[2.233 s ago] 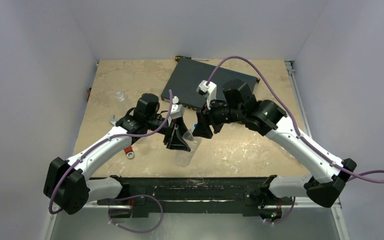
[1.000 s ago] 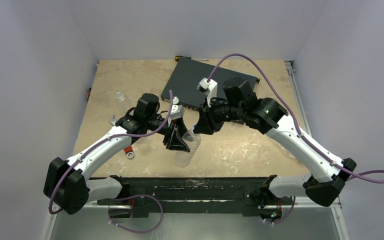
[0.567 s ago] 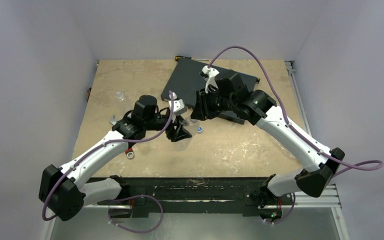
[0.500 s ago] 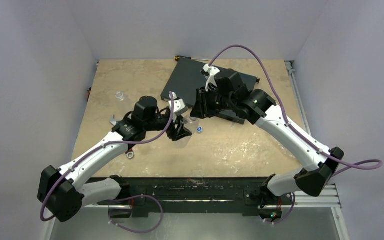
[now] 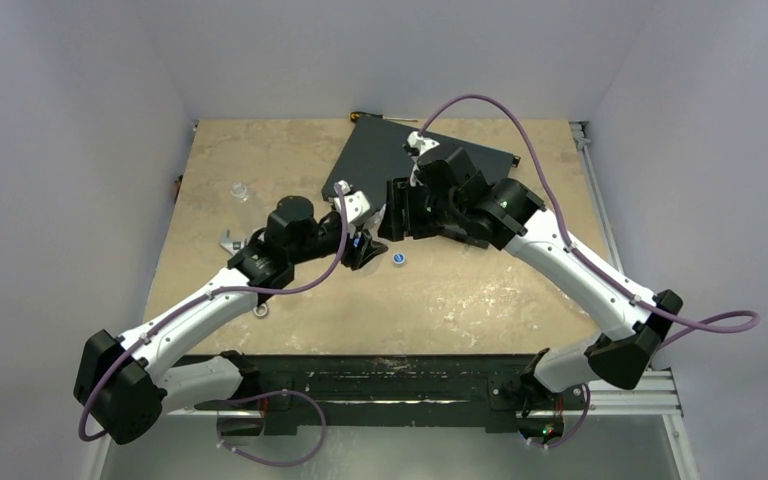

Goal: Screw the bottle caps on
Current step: Place the plastic bottle at the center of the board.

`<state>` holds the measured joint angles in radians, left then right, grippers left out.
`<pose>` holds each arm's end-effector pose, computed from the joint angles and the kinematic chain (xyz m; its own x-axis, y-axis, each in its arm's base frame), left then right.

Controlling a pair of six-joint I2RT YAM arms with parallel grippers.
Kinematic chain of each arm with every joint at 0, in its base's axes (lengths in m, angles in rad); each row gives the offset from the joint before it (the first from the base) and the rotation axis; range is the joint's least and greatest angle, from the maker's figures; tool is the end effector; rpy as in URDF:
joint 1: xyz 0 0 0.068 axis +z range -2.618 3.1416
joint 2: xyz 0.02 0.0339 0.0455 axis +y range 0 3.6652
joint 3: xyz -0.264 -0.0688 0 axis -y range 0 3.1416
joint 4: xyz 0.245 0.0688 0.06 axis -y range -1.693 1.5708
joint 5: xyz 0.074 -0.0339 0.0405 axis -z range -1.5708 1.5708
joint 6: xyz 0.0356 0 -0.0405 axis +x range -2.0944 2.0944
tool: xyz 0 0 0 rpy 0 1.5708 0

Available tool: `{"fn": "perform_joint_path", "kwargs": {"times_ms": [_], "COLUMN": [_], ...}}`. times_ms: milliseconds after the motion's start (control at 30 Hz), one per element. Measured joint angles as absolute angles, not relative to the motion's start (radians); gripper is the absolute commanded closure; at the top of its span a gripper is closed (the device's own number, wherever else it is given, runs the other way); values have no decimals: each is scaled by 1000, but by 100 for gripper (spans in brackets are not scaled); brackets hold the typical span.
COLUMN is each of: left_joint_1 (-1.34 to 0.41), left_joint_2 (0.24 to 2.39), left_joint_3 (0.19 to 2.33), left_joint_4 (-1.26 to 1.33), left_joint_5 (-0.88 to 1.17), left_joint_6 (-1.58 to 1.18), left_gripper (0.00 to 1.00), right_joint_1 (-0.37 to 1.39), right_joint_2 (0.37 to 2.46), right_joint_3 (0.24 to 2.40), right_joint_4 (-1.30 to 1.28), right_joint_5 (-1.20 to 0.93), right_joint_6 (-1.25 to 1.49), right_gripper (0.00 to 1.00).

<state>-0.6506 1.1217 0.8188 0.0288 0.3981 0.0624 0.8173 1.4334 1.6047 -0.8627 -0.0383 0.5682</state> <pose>0.1985 -0.1684 0.3066 -0.1616 0.1953 -0.9673 0.8670 0.4963 -0.0447 0.2039 0.2193 0.4060 -0.7707 -0.0356 -0.6362 -0.3965 0.8084 0.4351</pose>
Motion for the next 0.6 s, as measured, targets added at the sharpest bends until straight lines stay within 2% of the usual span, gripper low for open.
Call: {"fn": "perform_joint_path", "kwargs": {"times_ms": [300, 600], "left_joint_1": [-653, -669], "left_joint_2": [1125, 1134], "left_joint_3": [809, 808], "left_joint_4": [52, 51], "left_joint_5": [416, 419], "left_joint_6": [62, 62], "left_gripper": [100, 100], "right_joint_1": [818, 820], "right_joint_2": [1431, 1454], "right_joint_3": [1638, 1671], "right_joint_4": [-870, -852], "right_joint_5": [78, 97], "right_joint_6": [584, 583], "right_gripper": [41, 49]}}
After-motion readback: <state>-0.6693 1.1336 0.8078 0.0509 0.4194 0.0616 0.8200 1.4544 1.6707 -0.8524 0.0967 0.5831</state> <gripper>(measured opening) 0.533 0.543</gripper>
